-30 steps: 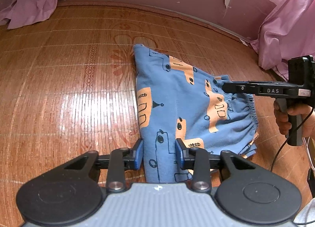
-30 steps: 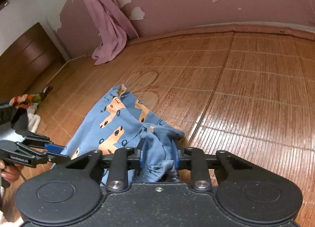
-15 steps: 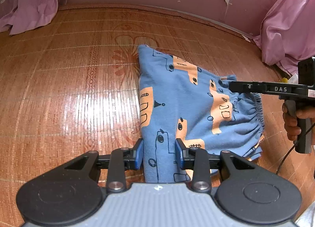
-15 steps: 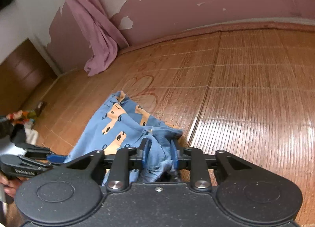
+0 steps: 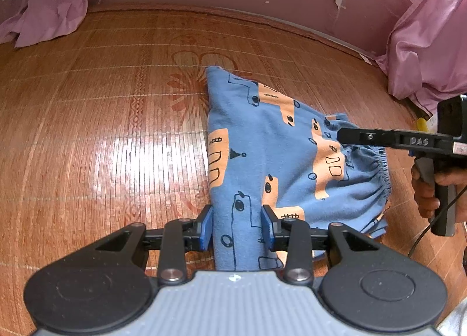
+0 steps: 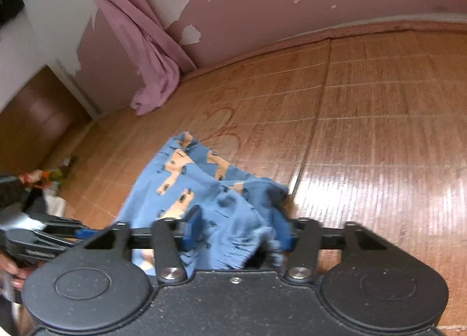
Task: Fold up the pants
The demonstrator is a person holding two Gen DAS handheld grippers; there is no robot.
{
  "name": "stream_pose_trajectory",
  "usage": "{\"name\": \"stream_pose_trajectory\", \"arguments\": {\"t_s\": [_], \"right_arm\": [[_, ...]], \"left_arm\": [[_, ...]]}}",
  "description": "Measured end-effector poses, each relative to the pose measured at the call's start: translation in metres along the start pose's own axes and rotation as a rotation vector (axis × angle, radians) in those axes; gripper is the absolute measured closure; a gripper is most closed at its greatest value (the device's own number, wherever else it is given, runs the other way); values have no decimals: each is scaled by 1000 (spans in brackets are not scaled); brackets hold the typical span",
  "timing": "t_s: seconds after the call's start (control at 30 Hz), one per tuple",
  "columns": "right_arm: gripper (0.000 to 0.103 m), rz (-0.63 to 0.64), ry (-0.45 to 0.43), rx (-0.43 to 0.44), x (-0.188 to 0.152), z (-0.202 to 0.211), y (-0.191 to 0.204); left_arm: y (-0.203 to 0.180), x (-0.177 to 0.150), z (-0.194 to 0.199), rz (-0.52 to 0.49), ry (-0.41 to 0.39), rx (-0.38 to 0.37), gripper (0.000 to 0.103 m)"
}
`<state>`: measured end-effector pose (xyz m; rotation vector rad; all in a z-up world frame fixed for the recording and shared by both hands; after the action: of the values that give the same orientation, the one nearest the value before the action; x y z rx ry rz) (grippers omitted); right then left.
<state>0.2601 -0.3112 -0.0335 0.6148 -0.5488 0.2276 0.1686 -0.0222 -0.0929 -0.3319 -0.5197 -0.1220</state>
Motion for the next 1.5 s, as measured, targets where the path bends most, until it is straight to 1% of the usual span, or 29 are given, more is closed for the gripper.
{"name": "stream_pose_trajectory", "arguments": {"t_s": [0.03, 0.1, 0.2, 0.27, 0.3, 0.43, 0.5, 0.6, 0.73, 0.87, 0.97, 1.1, 1.2, 1.27, 1.4, 1.5], "right_arm": [[74, 19, -1, -31, -1, 0, 1], [77, 30, -12, -52, -2, 2, 3], [80, 91, -36, -116, -7, 5, 15], [81, 149, -65, -176, -12, 10, 28], [82, 170, -95, -212, -14, 16, 38], [82, 205, -209, -336, -32, 31, 70], [83, 230, -233, -391, -42, 31, 81], [83, 321, -227, -433, -43, 28, 90], [84, 345, -232, -422, -25, 31, 92], [84, 400, -269, -416, 8, 30, 98], [84, 431, -287, -418, 44, 26, 97], [84, 447, -283, -431, 92, 14, 85], [84, 447, -259, -422, 121, -3, 72], [84, 450, -238, -424, 131, -19, 62], [84, 421, -181, -410, 141, -56, 35], [84, 401, -151, -414, 136, -77, 20]], "left_arm": [[0, 0, 1, 2, 1, -1, 65], [-1, 0, 2, -5, -1, 6, 68], [-5, 0, 4, -28, -8, 26, 73], [-9, 1, 6, -42, -11, 38, 75], [-10, 1, 7, -44, -10, 43, 75], [-12, -1, 10, -40, 0, 64, 76], [-14, -3, 12, -39, -1, 76, 77], [-15, -3, 14, -43, -7, 88, 79], [-18, 11, 21, -66, -29, 102, 80], [-26, 40, 29, -104, -90, 131, 81], [-30, 68, 30, -118, -145, 155, 81], [-27, 105, 18, -110, -198, 154, 81], [-19, 124, 2, -89, -206, 143, 81], [-12, 131, -12, -69, -201, 133, 81], [6, 137, -44, -19, -166, 110, 80], [22, 129, -67, 41, -117, 91, 80]]}}
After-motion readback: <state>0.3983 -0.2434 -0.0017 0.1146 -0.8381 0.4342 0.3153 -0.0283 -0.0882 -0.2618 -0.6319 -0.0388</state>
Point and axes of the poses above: each gripper's, at about its wrist camera, not at the fingertips, and z roughly against the way its jaws point, y to its left, x to its top, the point moved 5 cm from there along -z, roughly the way its jaws point, and after that the axes turned 1 degree about -z, right-handed, at the moved point
